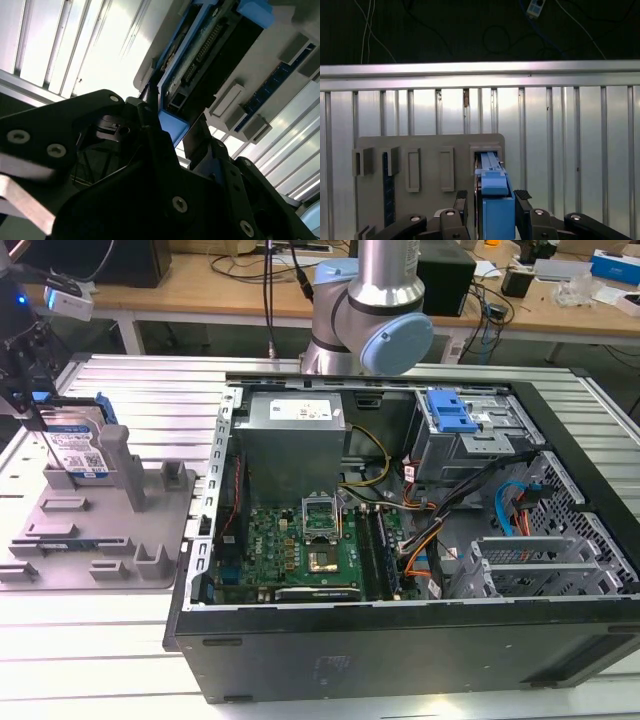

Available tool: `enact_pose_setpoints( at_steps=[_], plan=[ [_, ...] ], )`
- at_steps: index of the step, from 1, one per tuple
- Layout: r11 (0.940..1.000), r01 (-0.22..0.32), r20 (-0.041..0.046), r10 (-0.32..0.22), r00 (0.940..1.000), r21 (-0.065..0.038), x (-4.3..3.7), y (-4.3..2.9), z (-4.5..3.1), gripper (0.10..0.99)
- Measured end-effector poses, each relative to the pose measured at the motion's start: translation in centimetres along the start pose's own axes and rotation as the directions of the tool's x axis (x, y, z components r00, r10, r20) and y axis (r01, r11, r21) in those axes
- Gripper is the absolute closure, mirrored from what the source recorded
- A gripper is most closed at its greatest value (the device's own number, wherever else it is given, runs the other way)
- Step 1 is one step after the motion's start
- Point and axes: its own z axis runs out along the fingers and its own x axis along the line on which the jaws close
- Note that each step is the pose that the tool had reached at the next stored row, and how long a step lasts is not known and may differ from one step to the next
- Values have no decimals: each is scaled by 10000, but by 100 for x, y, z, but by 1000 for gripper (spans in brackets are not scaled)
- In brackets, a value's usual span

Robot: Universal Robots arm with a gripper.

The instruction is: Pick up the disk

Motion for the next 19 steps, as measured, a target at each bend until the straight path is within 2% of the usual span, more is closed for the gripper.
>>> enact_pose_setpoints(
  at_steps=[1,19],
  plan=[
    [10000,0,0,0,10000,0,0,0,0,631],
    [10000,0,0,0,10000,0,0,0,9,631]
  ],
)
